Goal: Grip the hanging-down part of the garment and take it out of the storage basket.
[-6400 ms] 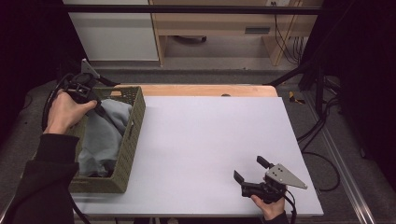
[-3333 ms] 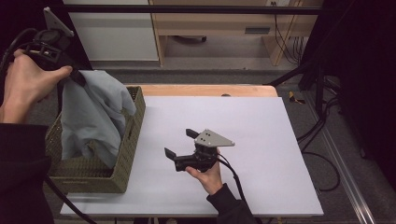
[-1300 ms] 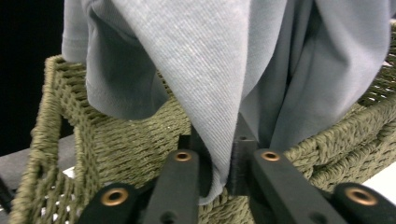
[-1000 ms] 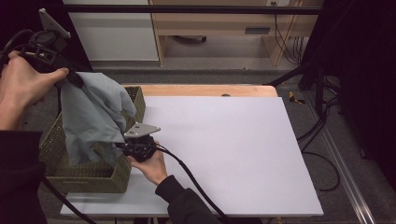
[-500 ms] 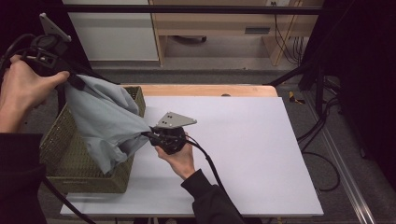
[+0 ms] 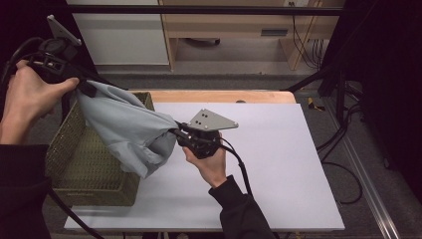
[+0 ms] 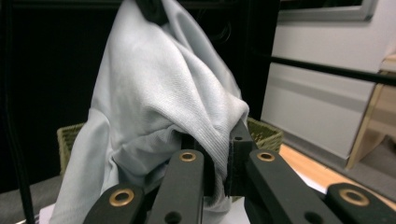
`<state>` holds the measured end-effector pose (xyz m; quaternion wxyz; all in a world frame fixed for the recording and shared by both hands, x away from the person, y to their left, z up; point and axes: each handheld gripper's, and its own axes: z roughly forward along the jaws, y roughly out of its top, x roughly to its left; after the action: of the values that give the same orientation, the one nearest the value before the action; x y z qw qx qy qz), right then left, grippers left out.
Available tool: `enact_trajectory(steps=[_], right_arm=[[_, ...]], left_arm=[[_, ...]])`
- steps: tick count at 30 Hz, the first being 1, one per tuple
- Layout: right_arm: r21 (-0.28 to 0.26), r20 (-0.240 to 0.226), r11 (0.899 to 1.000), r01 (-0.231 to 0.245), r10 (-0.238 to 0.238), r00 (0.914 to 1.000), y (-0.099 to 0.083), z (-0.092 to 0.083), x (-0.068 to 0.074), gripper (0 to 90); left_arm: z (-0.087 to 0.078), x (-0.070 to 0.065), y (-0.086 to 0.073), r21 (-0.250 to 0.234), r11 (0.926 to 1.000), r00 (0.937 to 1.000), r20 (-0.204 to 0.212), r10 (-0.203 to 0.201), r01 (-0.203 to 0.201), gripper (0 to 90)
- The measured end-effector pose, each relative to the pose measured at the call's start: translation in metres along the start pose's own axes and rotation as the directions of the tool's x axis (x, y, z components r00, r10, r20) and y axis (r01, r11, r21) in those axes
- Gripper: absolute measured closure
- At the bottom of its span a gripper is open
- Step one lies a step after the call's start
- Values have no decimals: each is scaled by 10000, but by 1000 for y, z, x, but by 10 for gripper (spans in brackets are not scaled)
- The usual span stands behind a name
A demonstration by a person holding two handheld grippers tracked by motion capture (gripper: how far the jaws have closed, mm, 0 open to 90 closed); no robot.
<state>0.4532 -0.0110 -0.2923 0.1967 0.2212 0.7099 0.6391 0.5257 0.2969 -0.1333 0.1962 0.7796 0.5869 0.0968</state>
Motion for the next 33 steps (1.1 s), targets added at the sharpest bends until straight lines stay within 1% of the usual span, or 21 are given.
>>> enact_trajectory(steps=[4, 6, 9, 11, 14, 16, 19, 23, 24, 26, 29, 30, 33], right_arm=[[-447, 278, 9990, 11, 1, 9996, 7, -10, -4, 870], [-612, 420, 9980, -144, 170, 9990, 10, -14, -6, 870], [-884, 684, 9959, -201, 262, 9973, 15, -19, -7, 870], [-1135, 817, 9934, -150, 244, 9964, 18, -22, -7, 870], [-1612, 1011, 9869, -13, 178, 9947, 25, -26, -5, 870], [-1774, 997, 9841, 60, 119, 9949, 29, -28, -4, 870], [-1494, 939, 9887, 109, 32, 9956, 28, -26, -3, 870], [-952, 683, 9955, -1, 66, 9976, 14, -21, -7, 868], [-822, 618, 9966, -85, 136, 9980, 10, -20, -7, 868], [-451, 482, 9988, -186, 208, 9986, -1, -17, -9, 866], [-6, 267, 9993, -374, 374, 9989, -18, -12, -13, 864], [219, 152, 9983, -541, 538, 9984, -27, -10, -13, 862], [585, -10, 9955, -748, 750, 9972, -41, -4, -14, 856]], left_arm=[[3, -4, 1, 13, 9999, 9999, 117, 114, -115, 849], [4, -6, 2, 16, 9999, 9997, 158, 161, -161, 849], [4, -9, 3, -19, 9998, 9996, 204, 212, -211, 849], [5, -11, 3, -8, 9996, 9994, 214, 274, -274, 849], [5, -15, 4, -11, 9993, 9989, 259, 384, -384, 849], [5, -18, 5, -36, 9991, 9989, 212, 423, -422, 849], [4, -18, 4, -47, 9989, 9989, 133, 460, -460, 849], [5, -17, 4, -1, 9991, 9990, 116, 433, -433, 849], [5, -17, 3, 12, 9991, 9990, 117, 433, -433, 849], [7, -17, 3, 68, 9989, 9988, 109, 471, -472, 849], [12, -18, 4, 143, 9987, 9988, 126, 480, -482, 849], [13, -18, 4, 157, 9987, 9987, 118, 487, -488, 849], [17, -20, 4, 235, 9981, 9984, 106, 561, -563, 849]])
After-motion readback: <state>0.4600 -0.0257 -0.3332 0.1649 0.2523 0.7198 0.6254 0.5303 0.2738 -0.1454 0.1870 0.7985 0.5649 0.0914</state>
